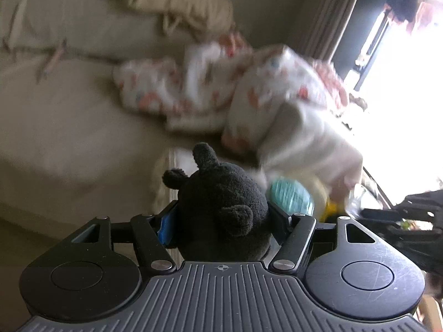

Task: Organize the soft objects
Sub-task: 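Grasp the clear L-shaped plastic piece with the right gripper while the left carries the black plush, then lower the black plush and clear piece into the pink box, open both grippers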

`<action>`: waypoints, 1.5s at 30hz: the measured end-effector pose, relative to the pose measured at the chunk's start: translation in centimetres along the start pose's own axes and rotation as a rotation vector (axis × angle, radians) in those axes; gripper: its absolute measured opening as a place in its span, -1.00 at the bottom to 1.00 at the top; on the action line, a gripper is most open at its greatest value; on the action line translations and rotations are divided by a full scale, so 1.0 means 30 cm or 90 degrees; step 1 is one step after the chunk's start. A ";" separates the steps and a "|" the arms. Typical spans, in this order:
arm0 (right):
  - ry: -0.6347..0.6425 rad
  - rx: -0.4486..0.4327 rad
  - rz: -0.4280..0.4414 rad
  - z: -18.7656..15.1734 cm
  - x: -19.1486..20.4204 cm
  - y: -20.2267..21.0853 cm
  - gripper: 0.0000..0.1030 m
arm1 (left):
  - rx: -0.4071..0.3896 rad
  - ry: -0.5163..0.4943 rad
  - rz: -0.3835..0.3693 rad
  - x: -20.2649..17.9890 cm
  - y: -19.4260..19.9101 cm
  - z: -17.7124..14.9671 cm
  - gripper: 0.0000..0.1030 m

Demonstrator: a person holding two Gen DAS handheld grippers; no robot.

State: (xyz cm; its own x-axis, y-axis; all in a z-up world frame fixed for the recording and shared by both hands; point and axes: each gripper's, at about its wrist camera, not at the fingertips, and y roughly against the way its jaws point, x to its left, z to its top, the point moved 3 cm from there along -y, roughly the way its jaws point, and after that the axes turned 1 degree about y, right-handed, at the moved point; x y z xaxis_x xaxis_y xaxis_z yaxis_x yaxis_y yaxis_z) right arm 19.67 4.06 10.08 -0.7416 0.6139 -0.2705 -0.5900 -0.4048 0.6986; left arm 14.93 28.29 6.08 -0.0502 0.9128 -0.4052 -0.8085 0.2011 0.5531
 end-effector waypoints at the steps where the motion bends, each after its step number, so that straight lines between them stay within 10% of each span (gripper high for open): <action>1: 0.000 -0.016 -0.015 0.017 -0.024 0.029 -0.76 | -0.015 -0.005 0.005 -0.017 0.006 0.035 0.38; 11: -0.073 -0.082 -0.119 -0.009 -0.320 0.226 -0.76 | -0.081 -0.085 -0.034 -0.385 -0.027 0.304 0.38; 26: -0.262 -0.125 -0.197 -0.434 -0.729 0.431 -0.76 | 0.046 -0.236 -0.131 -1.096 -0.323 0.155 0.38; 45: -0.364 -0.131 -0.174 -0.680 -0.807 0.411 -0.76 | 0.221 -0.213 -0.091 -1.192 -0.569 0.048 0.34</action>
State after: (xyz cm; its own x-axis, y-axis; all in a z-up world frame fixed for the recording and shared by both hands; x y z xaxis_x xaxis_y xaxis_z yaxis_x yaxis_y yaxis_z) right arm 23.83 -29.64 11.72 -0.3039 0.9526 0.0127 -0.8237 -0.2694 0.4989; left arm 31.36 -7.26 12.17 0.2836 0.9203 -0.2696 -0.5480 0.3862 0.7420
